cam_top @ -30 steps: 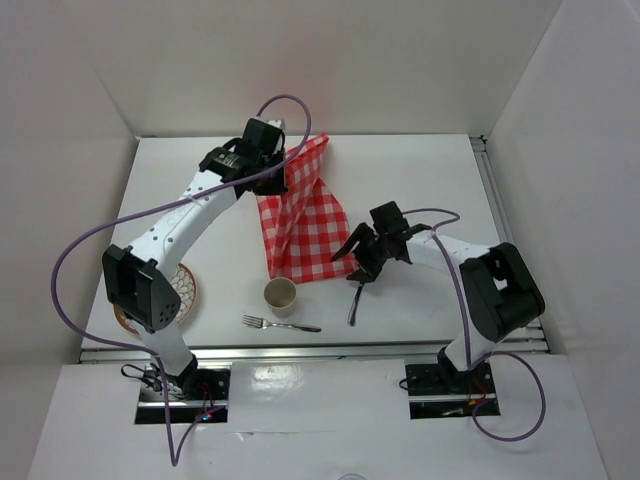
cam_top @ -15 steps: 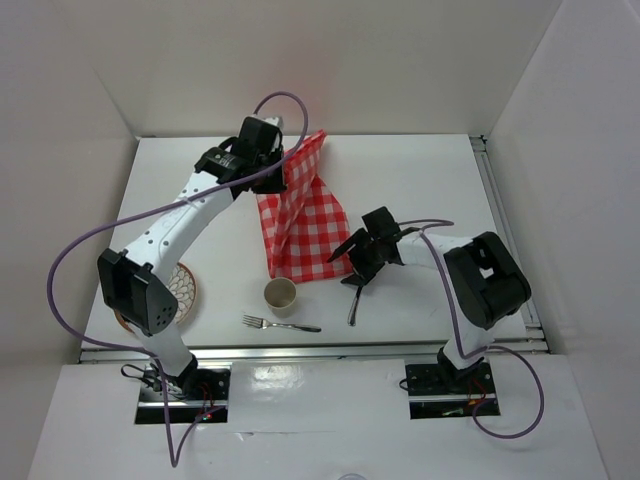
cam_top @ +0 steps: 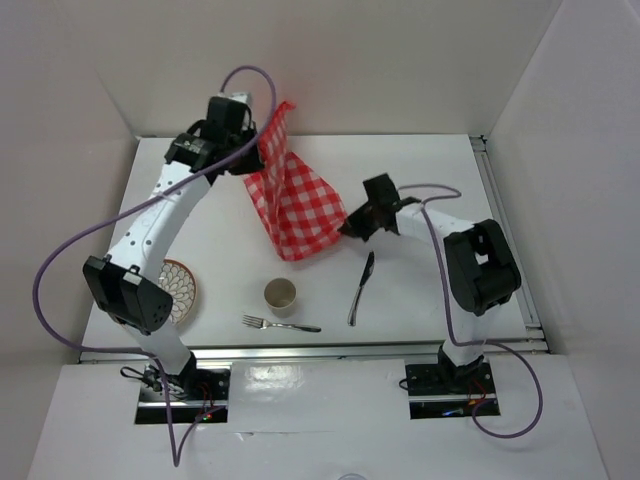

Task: Set the dinner table for one person

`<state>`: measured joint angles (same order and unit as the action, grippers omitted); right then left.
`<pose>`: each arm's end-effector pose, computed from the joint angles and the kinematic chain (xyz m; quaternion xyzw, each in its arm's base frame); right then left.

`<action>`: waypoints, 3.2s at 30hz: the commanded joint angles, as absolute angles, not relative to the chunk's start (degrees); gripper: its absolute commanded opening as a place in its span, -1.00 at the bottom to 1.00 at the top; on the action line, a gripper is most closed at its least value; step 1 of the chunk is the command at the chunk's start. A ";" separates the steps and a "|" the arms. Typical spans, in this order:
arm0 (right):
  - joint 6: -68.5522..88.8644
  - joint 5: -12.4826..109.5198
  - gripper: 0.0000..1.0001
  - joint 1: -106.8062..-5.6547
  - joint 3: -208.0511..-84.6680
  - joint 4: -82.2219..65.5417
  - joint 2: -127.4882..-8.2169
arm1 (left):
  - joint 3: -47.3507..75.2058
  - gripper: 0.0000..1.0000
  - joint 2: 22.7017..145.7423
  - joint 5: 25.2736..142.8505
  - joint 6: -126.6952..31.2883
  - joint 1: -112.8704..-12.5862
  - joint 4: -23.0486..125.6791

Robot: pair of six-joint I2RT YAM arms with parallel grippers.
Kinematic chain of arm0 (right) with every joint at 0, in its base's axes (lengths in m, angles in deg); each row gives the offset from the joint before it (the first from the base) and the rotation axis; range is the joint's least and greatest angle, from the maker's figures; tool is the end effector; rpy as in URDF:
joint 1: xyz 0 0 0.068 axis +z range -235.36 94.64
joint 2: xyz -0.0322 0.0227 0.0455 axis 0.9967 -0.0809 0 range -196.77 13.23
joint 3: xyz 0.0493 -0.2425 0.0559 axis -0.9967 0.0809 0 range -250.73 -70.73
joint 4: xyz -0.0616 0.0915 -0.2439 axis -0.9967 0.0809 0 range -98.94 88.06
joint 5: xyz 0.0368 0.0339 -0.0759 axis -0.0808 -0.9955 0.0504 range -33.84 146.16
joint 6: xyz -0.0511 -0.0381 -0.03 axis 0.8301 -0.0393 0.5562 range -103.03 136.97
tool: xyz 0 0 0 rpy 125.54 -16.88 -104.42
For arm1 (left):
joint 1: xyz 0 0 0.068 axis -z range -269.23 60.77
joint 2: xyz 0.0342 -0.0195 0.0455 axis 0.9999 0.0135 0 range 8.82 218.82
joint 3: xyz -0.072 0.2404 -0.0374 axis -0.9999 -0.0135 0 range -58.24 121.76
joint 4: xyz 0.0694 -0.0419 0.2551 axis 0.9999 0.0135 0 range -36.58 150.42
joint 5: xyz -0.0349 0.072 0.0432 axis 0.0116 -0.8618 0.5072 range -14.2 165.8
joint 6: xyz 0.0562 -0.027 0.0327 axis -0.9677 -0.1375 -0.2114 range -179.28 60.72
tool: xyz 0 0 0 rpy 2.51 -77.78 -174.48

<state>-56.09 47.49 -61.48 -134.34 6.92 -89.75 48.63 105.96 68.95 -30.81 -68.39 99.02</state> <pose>0.3459 0.1627 0.1308 0.3754 0.8747 0.2709 0.1436 0.3712 -0.1338 0.3807 -0.0863 0.8851 -0.1411 0.4349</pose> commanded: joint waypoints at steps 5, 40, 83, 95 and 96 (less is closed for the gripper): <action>-42.81 51.42 -1.00 -74.01 -164.39 8.64 -89.34 | 67.95 -1.00 107.69 79.39 -31.16 -83.50 98.50; -24.16 45.71 -1.00 -83.94 -193.66 7.68 -89.94 | 71.73 -1.00 111.81 107.97 -18.33 -99.33 81.02; -28.12 50.88 1.00 -80.70 -116.33 13.82 -50.15 | 7.32 1.00 89.08 103.06 -19.38 -106.10 81.19; -14.76 43.78 -1.00 -80.00 -136.98 15.84 -77.71 | 17.85 -1.00 105.27 99.54 -21.31 -96.97 80.93; -14.76 43.77 -1.00 -79.30 -139.34 15.85 -79.91 | 18.83 -1.00 107.32 97.88 -21.84 -96.09 80.93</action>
<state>-18.89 46.47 -80.69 -135.02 13.35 -73.40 16.74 100.30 100.55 -20.15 -97.92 79.33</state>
